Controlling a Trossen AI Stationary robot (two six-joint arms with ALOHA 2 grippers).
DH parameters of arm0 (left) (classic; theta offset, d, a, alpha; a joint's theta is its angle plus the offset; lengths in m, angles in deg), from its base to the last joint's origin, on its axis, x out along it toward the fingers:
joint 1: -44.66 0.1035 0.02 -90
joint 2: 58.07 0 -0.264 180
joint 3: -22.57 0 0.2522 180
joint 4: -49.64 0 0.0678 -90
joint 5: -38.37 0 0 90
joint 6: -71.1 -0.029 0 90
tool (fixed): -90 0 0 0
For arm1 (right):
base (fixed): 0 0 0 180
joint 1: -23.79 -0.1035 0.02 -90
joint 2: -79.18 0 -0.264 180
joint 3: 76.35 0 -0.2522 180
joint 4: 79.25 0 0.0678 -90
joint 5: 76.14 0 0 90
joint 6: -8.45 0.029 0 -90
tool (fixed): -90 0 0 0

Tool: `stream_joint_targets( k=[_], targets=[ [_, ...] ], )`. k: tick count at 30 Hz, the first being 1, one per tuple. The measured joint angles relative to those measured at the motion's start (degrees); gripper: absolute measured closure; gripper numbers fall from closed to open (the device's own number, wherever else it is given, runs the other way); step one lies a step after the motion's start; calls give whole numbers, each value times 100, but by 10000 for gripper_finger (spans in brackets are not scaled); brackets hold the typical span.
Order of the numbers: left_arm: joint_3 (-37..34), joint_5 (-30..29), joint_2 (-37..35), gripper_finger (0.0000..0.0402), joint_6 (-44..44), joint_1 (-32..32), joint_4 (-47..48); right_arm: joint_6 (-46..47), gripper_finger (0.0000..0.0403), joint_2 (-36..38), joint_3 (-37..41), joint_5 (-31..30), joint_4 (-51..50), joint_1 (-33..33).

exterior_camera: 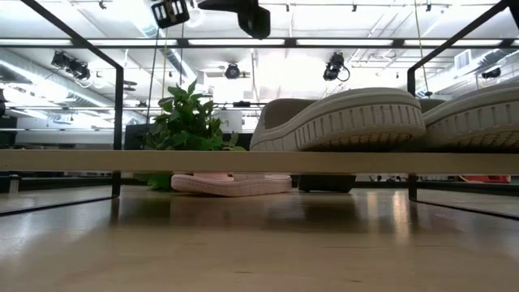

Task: Pick and place slides into the shelf
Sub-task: Put the top pink slipper on the shelf

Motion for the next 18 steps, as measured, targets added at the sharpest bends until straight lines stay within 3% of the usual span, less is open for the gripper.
stream_joint_targets(
  k=[4, 12, 18],
  targets=[
    [0, -49, 3, 336, -2, 0, 66, -101, 174, -2, 0, -7, -12, 6],
    [7, -89, 174, 336, -54, -62, 190, -131, 252, -4, 0, 104, -8, 2],
    [7, -82, 284, 336, -136, -132, 257, -129, 258, -4, 0, 203, 0, 17]
  ],
)
